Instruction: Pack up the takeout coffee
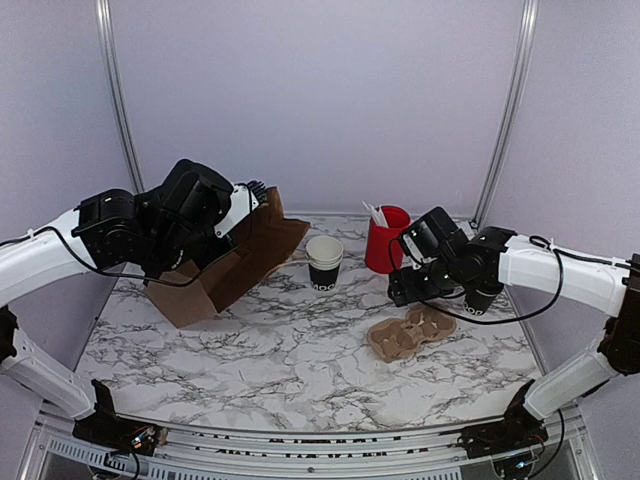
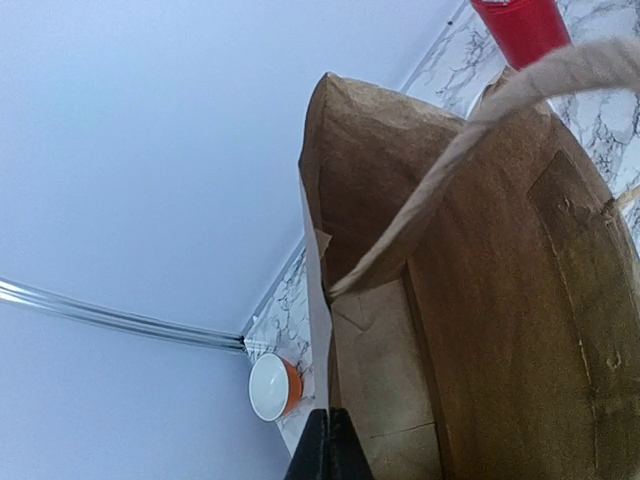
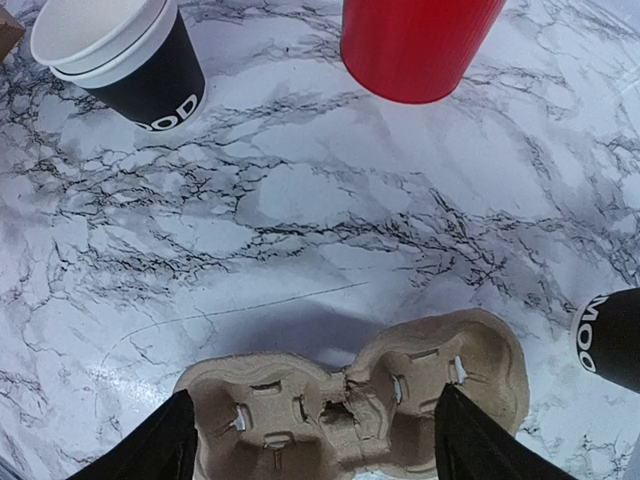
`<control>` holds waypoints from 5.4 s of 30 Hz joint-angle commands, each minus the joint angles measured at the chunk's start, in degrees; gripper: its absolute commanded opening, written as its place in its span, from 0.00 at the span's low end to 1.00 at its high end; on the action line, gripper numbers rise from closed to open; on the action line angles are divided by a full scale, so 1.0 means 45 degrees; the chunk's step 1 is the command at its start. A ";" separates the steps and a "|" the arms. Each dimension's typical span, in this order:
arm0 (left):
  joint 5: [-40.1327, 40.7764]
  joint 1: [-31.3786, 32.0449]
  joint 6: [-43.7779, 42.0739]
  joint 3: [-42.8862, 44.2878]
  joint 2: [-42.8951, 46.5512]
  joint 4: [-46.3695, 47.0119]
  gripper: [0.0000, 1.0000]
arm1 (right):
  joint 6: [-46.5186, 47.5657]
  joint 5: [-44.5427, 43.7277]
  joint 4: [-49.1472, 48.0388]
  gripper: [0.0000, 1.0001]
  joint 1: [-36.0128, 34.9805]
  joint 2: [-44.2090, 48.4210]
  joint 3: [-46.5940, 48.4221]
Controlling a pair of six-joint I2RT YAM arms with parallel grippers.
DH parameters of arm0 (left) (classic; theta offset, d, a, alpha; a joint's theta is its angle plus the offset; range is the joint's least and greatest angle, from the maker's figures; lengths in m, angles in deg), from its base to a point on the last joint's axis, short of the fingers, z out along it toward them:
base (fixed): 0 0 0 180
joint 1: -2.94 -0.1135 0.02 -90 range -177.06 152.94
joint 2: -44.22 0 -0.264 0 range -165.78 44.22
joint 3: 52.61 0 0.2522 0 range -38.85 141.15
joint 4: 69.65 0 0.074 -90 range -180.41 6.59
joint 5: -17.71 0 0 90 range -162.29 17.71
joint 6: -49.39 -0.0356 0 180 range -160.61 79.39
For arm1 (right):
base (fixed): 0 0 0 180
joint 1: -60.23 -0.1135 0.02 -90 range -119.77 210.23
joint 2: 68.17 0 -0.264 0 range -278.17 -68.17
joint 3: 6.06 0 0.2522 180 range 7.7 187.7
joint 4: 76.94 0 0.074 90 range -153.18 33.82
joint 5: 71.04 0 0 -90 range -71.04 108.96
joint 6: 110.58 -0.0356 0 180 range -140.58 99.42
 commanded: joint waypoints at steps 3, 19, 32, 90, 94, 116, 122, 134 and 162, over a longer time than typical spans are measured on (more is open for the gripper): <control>-0.0104 0.0970 0.0713 -0.0157 -0.1172 0.0078 0.00 | -0.0247 -0.0167 -0.0323 0.79 0.0118 0.0417 -0.0342; -0.3122 0.1184 0.2578 -0.0299 -0.0274 0.0695 0.00 | 0.0146 0.0507 -0.1520 0.80 0.0391 0.0594 -0.2232; -0.4058 0.1066 0.2717 -0.0539 0.0025 0.0909 0.00 | 0.0888 0.1354 -0.2188 0.80 0.0438 -0.0717 -0.3279; -0.4688 0.0442 0.2846 -0.0327 -0.0406 0.1108 0.00 | 0.1948 0.1489 -0.2198 0.44 -0.0124 -0.1323 -0.2450; -0.4851 0.0300 0.2895 -0.0194 -0.0515 0.1093 0.00 | 0.1727 0.1359 -0.2138 0.42 -0.0163 -0.0871 -0.2579; -0.5511 -0.0173 0.3254 0.0432 -0.1130 0.0996 0.00 | 0.1135 0.0281 0.0282 0.41 -0.1164 0.2489 0.1098; -0.5730 -0.0361 0.3400 0.0628 -0.1267 0.0834 0.00 | 0.1388 0.0652 0.0358 0.41 -0.1337 0.2556 0.2445; -0.6281 -0.0834 0.3534 0.1184 -0.1494 0.0407 0.00 | 0.1623 0.2590 -0.1486 0.41 -0.2005 0.1827 0.4052; -0.6814 -0.1308 0.3566 0.1627 -0.1058 0.0029 0.00 | 0.1873 0.6501 -0.7149 0.42 -0.3918 0.0149 0.2712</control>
